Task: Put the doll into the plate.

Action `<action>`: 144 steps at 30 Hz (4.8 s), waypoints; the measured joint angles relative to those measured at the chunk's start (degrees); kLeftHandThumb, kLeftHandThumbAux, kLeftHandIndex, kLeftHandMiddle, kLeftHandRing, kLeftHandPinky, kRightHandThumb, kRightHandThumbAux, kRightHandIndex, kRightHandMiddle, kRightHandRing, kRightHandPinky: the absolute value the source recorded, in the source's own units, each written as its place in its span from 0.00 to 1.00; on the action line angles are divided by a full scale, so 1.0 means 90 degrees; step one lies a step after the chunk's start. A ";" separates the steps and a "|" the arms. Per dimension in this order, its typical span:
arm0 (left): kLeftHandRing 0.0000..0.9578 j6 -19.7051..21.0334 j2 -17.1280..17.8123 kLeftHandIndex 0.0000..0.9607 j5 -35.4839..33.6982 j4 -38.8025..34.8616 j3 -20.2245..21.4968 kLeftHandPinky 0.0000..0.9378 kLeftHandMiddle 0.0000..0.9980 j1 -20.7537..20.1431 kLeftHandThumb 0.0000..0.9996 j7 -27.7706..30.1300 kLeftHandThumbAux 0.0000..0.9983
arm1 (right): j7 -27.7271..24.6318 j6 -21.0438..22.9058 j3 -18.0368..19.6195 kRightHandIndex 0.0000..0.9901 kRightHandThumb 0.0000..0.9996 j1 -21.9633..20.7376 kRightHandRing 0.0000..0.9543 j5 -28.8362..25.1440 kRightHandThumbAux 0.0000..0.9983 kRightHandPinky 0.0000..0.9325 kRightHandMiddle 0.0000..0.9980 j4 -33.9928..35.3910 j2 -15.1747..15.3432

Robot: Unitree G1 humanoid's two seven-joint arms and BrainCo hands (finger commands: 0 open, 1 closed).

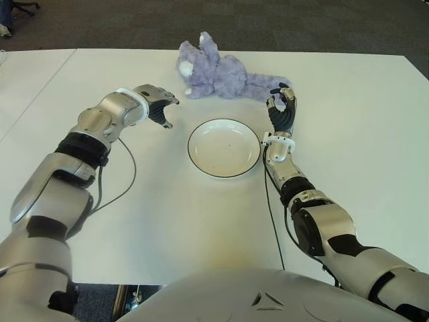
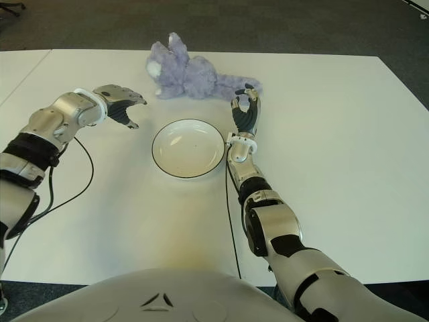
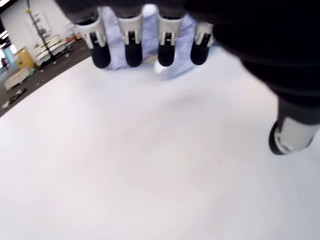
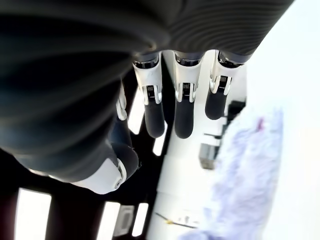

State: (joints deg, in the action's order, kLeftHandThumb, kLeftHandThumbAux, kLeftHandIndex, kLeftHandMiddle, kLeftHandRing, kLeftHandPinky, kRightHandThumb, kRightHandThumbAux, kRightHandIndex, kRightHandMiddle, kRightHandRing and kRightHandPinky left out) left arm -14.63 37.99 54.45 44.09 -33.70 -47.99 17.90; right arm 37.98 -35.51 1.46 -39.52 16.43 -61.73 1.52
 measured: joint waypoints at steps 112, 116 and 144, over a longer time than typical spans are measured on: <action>0.02 -0.0822 -0.1285 0.00 -0.1433 0.2361 -0.0247 0.00 0.02 -0.0184 0.04 -0.2015 0.63 | -0.3417 0.2655 -0.2466 0.00 0.20 -0.1625 0.00 0.2333 0.64 0.00 0.00 -0.1917 0.1575; 0.01 -0.0822 -0.1288 0.00 -0.1433 0.2304 -0.0248 0.00 0.02 -0.0165 0.04 -0.2015 0.63 | -0.3451 0.2588 -0.2362 0.00 0.19 -0.1562 0.00 0.2224 0.64 0.00 0.00 -0.1900 0.1601; 0.01 -0.0821 -0.1206 0.00 -0.1507 0.2002 -0.0135 0.00 0.03 0.0023 0.04 -0.2007 0.63 | -0.4748 0.0088 -0.1882 0.00 0.17 -0.0543 0.05 0.1168 0.63 0.12 0.01 -0.1412 0.2606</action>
State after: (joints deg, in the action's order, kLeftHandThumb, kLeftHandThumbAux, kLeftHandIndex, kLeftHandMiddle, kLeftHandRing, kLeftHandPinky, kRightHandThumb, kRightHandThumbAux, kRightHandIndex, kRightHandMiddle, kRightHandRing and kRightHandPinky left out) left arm -22.02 27.14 40.88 62.11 -34.92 -47.78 -0.16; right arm -4.74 -34.71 -15.48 -44.41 26.94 -74.44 24.97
